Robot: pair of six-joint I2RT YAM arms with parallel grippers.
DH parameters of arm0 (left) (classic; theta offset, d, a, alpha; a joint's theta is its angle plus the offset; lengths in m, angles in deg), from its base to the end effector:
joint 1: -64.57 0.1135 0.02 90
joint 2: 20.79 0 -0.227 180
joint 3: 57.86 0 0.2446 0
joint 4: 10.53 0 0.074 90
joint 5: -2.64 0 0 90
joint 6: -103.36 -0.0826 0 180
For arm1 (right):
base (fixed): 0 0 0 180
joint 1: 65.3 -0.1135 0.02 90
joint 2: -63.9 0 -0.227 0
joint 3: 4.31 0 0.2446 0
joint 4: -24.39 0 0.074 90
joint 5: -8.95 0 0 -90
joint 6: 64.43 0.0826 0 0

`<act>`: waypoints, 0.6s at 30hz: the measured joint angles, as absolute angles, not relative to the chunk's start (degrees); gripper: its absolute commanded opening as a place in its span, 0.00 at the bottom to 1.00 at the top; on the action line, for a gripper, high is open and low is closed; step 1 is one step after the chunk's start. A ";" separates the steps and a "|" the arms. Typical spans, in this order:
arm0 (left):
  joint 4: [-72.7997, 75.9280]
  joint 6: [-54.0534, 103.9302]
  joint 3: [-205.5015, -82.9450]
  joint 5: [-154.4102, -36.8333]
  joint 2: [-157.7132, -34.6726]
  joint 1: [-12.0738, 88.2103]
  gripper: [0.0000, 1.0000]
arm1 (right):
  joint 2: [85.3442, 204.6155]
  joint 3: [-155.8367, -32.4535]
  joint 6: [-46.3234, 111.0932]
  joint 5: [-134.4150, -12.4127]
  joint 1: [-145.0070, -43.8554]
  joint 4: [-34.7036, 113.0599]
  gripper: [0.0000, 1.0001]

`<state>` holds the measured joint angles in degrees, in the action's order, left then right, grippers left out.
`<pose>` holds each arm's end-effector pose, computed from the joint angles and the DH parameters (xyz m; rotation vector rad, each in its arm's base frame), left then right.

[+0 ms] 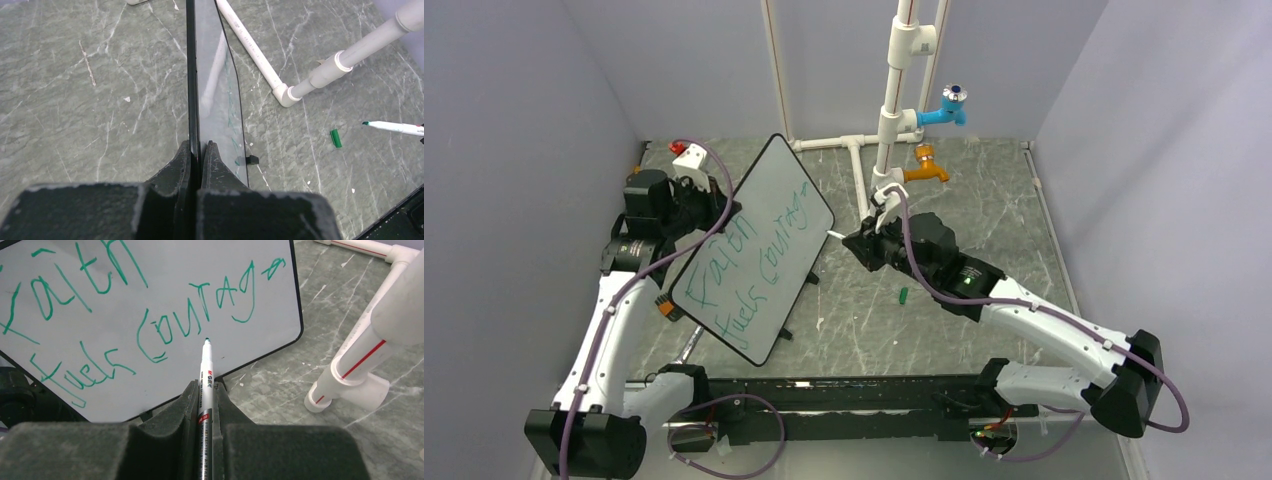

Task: Write a sentence on the whiteboard
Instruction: Put down the whiteboard on the whiteboard stand.

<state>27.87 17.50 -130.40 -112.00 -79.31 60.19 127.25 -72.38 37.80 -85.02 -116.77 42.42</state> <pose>0.2711 -0.0553 0.3048 0.2820 1.9727 -0.5243 0.2002 0.2422 0.3005 -0.5773 1.7714 0.7226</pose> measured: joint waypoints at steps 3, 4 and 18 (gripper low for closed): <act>27.44 17.59 -130.40 -112.05 -79.96 60.21 0.00 | 126.36 -71.50 38.15 -85.02 -116.77 42.48 0.00; 27.15 17.68 -130.42 -112.03 -80.36 60.25 0.00 | 126.07 -71.33 38.24 -85.02 -116.77 42.51 0.00; 23.59 18.53 -131.36 -111.57 -84.88 60.47 0.00 | 121.48 -68.27 39.37 -85.09 -116.77 42.51 0.00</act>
